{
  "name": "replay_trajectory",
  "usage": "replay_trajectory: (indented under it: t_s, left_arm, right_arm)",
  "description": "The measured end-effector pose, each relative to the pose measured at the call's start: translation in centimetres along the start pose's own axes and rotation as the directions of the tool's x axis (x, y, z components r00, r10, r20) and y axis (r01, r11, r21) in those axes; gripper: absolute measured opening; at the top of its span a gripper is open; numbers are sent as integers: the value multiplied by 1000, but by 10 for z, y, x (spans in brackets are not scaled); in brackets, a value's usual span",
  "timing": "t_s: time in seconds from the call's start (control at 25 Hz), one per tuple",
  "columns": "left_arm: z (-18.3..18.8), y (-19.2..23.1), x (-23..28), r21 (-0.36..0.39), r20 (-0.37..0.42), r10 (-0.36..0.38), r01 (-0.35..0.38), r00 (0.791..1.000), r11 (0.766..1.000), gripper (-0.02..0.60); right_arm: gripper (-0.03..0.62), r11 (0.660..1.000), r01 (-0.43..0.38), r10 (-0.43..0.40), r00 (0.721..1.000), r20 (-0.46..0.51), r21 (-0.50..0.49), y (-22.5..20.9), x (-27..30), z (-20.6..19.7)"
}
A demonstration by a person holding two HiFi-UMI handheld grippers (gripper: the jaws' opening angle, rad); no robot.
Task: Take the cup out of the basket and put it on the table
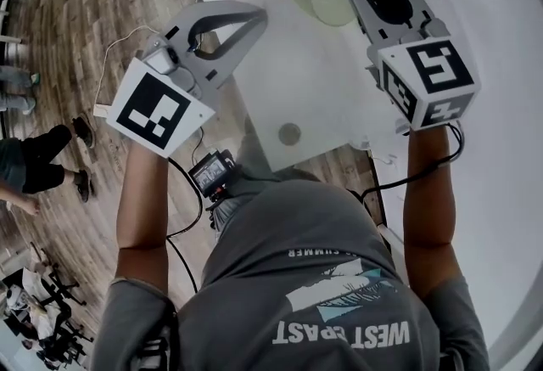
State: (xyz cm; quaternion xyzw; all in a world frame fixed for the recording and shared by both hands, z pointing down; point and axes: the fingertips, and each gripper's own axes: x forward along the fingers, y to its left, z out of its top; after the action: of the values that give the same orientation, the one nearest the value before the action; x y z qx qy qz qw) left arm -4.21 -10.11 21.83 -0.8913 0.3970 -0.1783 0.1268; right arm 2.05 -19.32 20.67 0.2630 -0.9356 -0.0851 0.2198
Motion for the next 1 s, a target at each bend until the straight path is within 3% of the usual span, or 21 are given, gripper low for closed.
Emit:
replay_trajectory:
  t_s: [0.4,1.0]
  left_arm:
    - [-19,5,-17,-27,-4,39,-39,999,999,11]
    - [-31,-11,-78,-83,-1,98,-98,995,992,11]
  right_arm:
    - [28,994,-108,108,994,-1,-29,59,21,9]
    - [28,981,-191,187,979,-76,-40,155,27,-3]
